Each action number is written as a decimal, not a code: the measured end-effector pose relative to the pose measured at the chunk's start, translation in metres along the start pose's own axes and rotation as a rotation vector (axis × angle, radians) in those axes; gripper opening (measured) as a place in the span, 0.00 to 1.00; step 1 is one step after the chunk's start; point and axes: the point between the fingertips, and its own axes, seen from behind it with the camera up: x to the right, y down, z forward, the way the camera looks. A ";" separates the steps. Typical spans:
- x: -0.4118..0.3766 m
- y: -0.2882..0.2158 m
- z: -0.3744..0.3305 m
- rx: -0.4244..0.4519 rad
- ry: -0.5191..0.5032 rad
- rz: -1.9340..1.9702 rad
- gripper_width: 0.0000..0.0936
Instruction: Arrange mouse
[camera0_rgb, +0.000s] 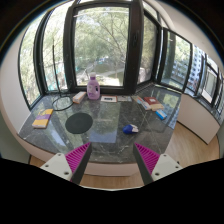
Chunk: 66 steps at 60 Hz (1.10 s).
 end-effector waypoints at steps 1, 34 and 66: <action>0.001 0.001 0.000 -0.001 0.002 0.000 0.91; 0.046 0.076 0.204 0.015 -0.003 0.075 0.91; 0.094 0.038 0.401 0.010 -0.017 0.126 0.91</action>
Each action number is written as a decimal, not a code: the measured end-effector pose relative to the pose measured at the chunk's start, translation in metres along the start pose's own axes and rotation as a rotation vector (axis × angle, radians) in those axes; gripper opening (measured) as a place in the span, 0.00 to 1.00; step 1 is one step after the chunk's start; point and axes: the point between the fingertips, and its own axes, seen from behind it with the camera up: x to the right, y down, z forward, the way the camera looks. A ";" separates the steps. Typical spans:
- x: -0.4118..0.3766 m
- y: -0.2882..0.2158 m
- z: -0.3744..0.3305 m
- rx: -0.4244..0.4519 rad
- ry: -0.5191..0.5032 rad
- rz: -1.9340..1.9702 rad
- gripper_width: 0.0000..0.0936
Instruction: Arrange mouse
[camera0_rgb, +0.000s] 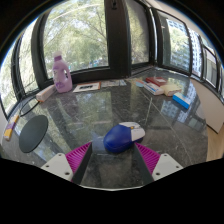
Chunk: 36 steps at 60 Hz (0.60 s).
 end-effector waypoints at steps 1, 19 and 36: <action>-0.001 -0.002 0.002 0.001 -0.002 0.004 0.91; -0.003 -0.038 0.050 0.012 -0.020 -0.015 0.90; -0.004 -0.054 0.073 0.031 0.008 -0.088 0.65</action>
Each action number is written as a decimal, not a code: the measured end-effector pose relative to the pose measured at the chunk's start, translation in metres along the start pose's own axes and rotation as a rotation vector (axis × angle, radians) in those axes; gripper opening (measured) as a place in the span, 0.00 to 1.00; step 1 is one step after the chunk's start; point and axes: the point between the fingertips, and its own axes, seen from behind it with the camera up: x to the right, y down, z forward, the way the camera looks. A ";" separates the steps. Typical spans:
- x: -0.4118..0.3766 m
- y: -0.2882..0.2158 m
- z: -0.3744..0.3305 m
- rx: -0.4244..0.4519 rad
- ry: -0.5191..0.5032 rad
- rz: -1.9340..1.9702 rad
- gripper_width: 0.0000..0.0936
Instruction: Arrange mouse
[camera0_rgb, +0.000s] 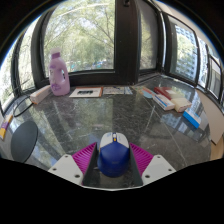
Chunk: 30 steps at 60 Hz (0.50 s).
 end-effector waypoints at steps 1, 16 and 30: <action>-0.001 0.000 0.001 0.002 -0.004 0.000 0.61; 0.000 -0.002 0.000 0.013 0.066 -0.002 0.40; 0.023 -0.044 -0.040 0.087 0.271 0.103 0.38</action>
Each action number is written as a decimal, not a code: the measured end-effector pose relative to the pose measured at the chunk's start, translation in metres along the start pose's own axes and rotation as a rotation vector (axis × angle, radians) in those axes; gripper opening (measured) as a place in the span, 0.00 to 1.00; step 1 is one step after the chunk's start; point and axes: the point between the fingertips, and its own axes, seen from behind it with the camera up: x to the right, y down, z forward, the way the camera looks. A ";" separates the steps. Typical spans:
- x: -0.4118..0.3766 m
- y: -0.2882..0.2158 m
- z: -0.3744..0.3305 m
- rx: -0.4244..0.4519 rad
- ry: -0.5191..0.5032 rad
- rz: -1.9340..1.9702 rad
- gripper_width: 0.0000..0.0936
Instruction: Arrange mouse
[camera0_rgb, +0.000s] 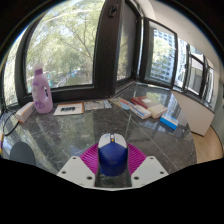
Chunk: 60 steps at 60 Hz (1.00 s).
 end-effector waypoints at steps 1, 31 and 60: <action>0.000 -0.011 -0.005 0.018 0.009 0.009 0.38; -0.272 -0.088 -0.139 0.234 -0.287 -0.025 0.38; -0.339 0.092 -0.099 -0.142 -0.320 -0.114 0.69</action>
